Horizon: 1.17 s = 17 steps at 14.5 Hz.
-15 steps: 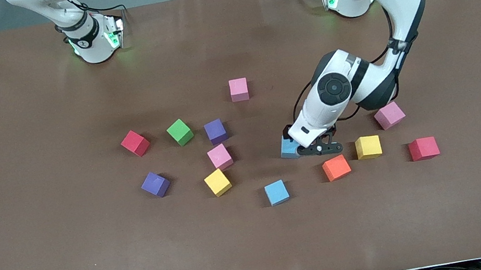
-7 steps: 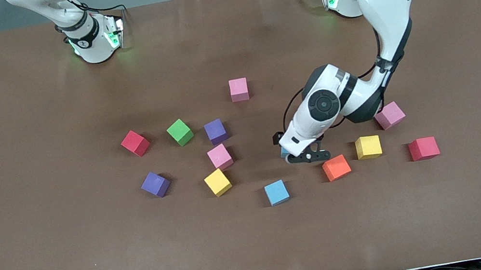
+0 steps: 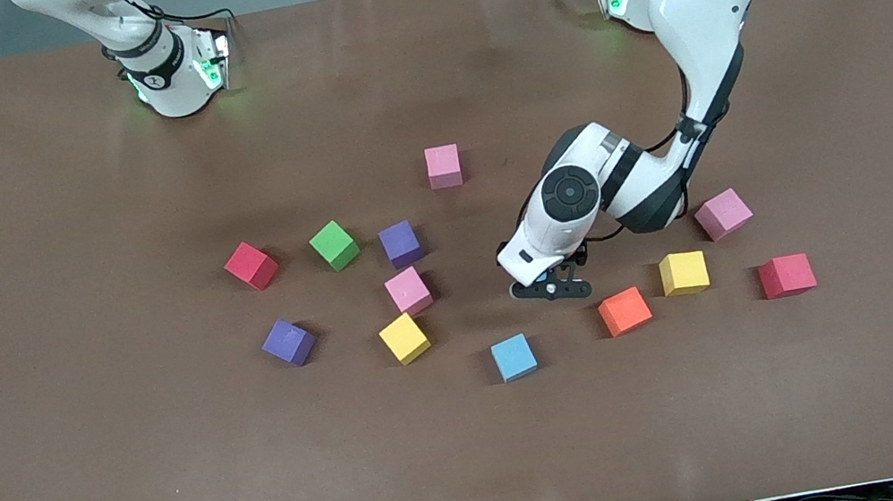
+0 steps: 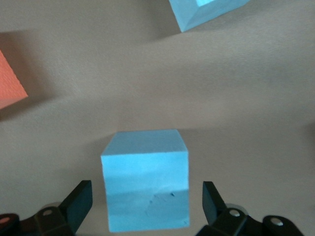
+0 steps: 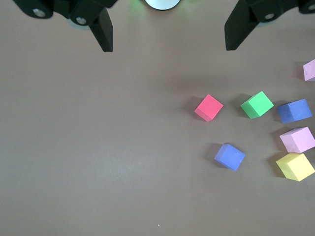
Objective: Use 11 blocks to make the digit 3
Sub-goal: 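Grasp the light blue cube with the left gripper and lift it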
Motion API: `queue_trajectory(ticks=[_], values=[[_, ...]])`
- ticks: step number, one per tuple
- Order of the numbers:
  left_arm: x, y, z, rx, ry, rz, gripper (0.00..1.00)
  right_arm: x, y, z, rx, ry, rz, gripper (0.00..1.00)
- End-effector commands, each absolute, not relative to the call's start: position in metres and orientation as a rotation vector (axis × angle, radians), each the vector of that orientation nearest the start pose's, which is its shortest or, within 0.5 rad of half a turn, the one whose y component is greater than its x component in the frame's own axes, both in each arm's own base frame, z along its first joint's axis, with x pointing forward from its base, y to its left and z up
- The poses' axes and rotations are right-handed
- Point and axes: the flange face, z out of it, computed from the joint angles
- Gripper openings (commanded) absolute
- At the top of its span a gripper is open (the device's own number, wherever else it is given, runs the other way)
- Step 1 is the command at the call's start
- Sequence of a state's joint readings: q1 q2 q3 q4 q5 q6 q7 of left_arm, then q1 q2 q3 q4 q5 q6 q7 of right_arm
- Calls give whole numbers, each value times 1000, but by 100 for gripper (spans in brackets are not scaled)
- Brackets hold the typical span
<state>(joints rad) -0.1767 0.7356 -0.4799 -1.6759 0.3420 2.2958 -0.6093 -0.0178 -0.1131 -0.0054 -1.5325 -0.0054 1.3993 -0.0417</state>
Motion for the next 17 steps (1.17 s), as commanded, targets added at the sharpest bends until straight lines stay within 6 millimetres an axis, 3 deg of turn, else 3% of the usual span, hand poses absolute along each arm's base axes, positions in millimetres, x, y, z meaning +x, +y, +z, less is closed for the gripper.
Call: queue_trajectory(ticks=[1,4,11,13,15,17], values=[[565,-380,206,-3164,296,63,95,498,-12,687,-3146,-73,34,100],[578,-378,212,-3188,261,36,90,498,-12,688,-3145,-69,29,100],[581,-377,196,-3212,238,42,83,498,-12,687,-3143,-59,29,100],[582,-377,197,-3213,236,38,70,498,-12,687,-3142,-60,27,100],[585,-376,202,-3220,223,31,48,498,-12,687,-3142,-60,27,100],[592,-372,213,-3226,113,11,34,499,-12,687,-3141,-55,22,100]])
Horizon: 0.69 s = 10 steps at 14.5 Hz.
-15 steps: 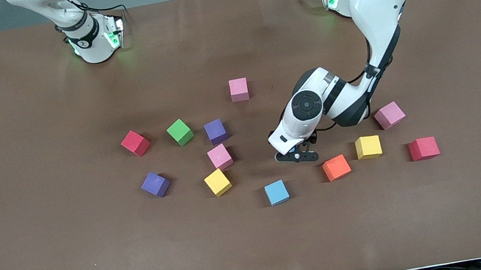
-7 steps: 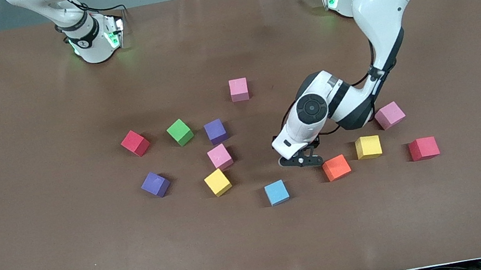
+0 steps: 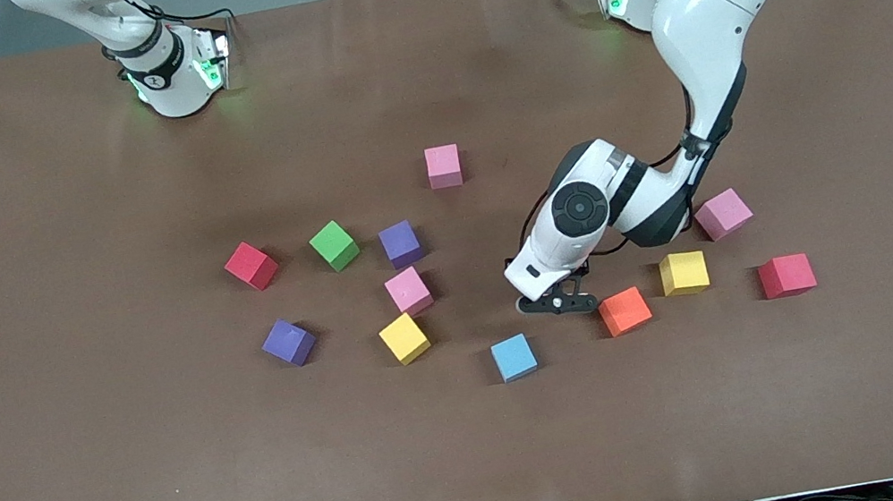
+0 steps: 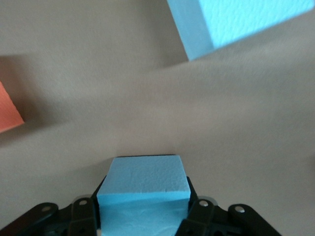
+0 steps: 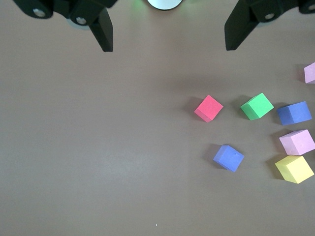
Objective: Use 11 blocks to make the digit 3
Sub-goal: 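Grasp the light blue cube with the left gripper and lift it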
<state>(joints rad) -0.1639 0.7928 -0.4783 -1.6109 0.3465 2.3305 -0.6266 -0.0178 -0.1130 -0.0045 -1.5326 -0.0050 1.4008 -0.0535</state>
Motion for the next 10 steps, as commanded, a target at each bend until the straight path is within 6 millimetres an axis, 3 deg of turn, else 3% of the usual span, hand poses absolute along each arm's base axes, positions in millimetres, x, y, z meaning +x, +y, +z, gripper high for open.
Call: queue_trajectory(ticks=[1,3,7,10], values=[[590,-374,218,-3225,34,15,33,498,-11,686,-3135,-59,26,100],[583,-376,232,-3186,-107,57,29,499,-10,686,-3127,-56,23,100],[539,-388,262,-3065,-355,128,24,499,-10,686,-3127,-54,23,100],[497,-393,270,-2978,-580,110,24,498,-10,685,-3127,-54,30,100]])
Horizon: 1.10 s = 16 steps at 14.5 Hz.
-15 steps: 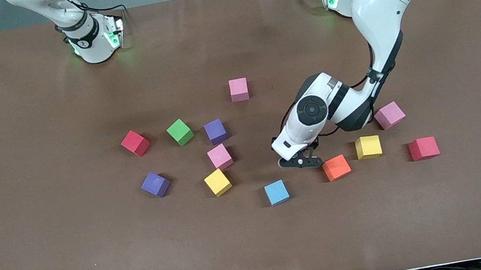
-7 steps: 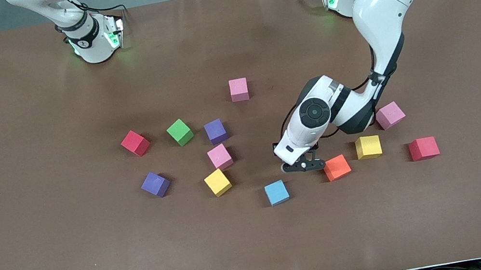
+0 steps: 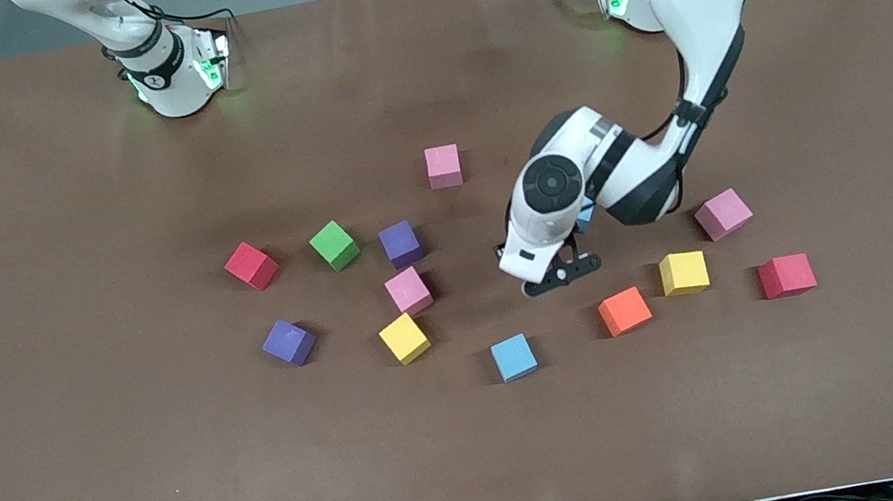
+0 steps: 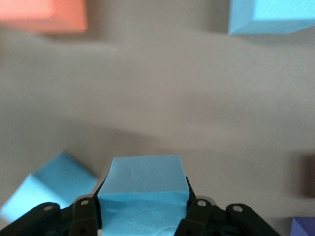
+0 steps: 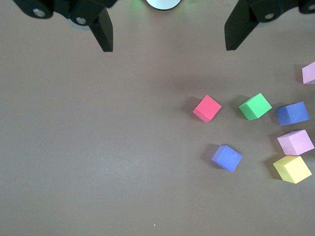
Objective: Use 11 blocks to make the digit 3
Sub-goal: 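Grasp the light blue cube with the left gripper and lift it, then place the light blue cube beside the pink cube and open the left gripper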
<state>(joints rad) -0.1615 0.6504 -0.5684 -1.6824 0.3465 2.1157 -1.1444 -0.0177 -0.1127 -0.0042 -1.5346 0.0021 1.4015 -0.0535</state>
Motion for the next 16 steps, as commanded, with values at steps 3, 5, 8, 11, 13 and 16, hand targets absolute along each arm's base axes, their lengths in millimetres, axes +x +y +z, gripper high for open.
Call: queue_trajectory(ticks=[3,5,8,11,13,16], values=[[474,-386,272,-2860,-957,176,24,498,-10,685,-3125,-54,30,100],[464,-386,268,-2783,-1128,222,24,499,-9,685,-3119,-55,30,100],[451,-385,256,-2530,-1544,212,24,499,-9,685,-3112,-55,29,100],[436,-393,247,-2352,-1843,211,24,498,-10,685,-3112,-55,29,100],[425,-395,233,-2276,-2021,215,24,498,-10,685,-3111,-57,29,100],[407,-394,220,-2224,-2094,226,24,498,-11,685,-3111,-57,29,100]])
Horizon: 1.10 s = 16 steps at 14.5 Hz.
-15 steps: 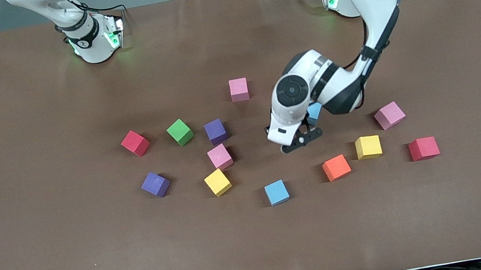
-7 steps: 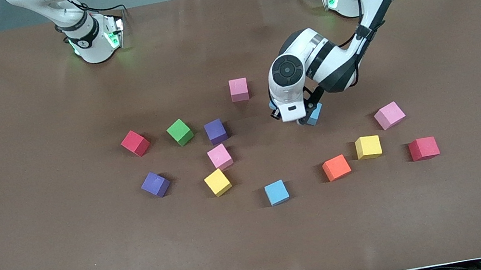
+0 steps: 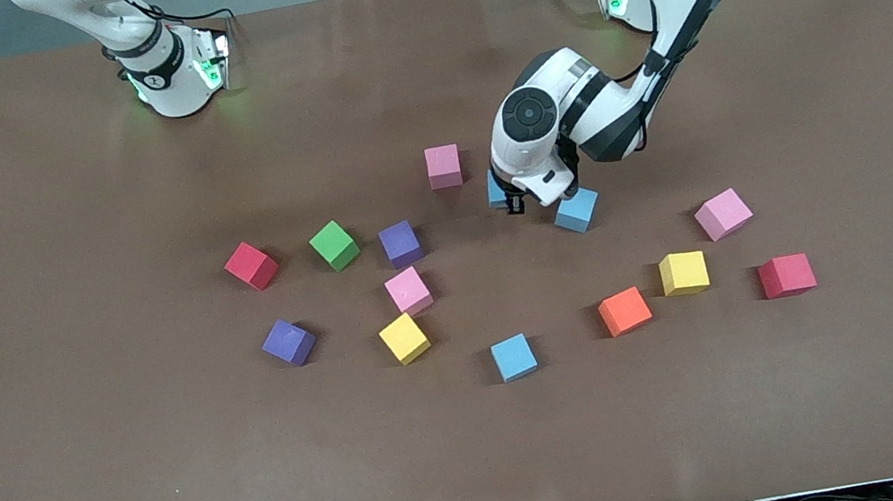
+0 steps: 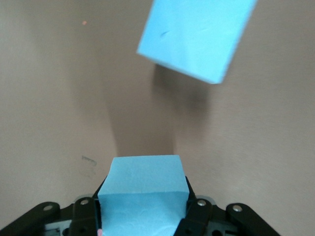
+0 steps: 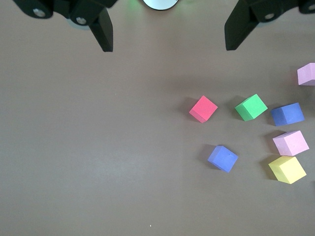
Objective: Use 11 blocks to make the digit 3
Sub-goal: 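Place the light blue cube beside the pink cube and open the left gripper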
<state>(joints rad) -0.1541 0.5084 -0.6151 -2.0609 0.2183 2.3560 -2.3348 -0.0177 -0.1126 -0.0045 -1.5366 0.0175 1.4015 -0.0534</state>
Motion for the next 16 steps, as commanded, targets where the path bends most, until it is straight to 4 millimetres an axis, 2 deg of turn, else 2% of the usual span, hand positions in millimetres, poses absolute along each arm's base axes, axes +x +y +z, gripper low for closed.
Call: queue_trajectory(ticks=[1,2,4,9,11,13,16], values=[[403,-395,219,-2169,-2191,230,24,498,-11,684,-3111,-57,34,100],[398,-397,218,-2137,-2238,235,24,498,-11,684,-3111,-57,36,100],[383,-407,217,-2155,-2214,248,24,498,-10,684,-3113,-59,39,100],[378,-411,215,-2157,-2210,254,24,498,-12,685,-3112,-55,39,100],[369,-417,211,-2167,-2186,259,24,499,-14,683,-3112,-52,43,100],[362,-423,212,-2151,-2199,254,24,515,-18,662,-3124,-55,99,100],[355,-427,210,-2162,-2181,249,24,538,-25,640,-3127,-37,90,100]])
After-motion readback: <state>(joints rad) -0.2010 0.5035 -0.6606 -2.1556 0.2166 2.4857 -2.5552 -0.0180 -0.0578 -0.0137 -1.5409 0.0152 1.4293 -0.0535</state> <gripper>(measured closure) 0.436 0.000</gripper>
